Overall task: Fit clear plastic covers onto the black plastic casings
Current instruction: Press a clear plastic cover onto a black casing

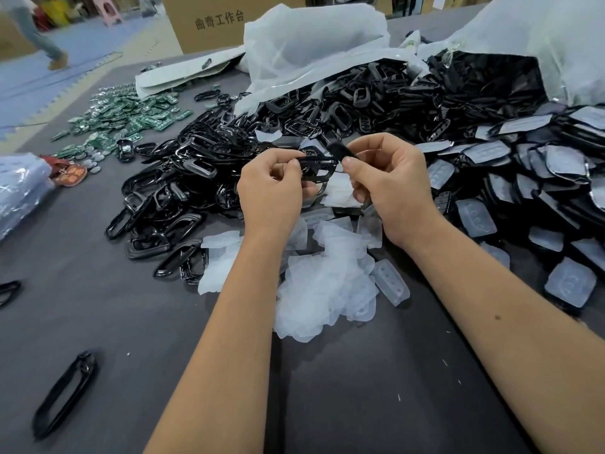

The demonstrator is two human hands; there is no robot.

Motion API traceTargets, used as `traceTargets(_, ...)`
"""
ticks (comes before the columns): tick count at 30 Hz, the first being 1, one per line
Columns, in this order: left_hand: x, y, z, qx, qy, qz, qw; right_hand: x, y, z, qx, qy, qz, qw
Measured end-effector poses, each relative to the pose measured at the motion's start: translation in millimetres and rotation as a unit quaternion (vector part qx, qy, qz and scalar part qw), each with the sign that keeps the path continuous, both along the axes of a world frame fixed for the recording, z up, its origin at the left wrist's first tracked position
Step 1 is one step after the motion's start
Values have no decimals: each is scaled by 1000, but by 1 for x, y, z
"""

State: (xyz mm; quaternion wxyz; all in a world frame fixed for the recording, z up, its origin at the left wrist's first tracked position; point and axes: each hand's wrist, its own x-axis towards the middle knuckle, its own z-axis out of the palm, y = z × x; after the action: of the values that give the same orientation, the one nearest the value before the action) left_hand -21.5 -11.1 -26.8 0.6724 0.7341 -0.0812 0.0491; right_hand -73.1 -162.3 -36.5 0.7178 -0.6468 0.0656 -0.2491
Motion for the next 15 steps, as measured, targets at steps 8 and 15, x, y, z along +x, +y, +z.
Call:
traceTargets(8,-2,2,1,17,0,1,1000,-2,1,1,11,-3,18,1000)
traceTargets(15,-1,3,0,7,-2,-8,1000,-2,1,0,-15,-4,20,1000)
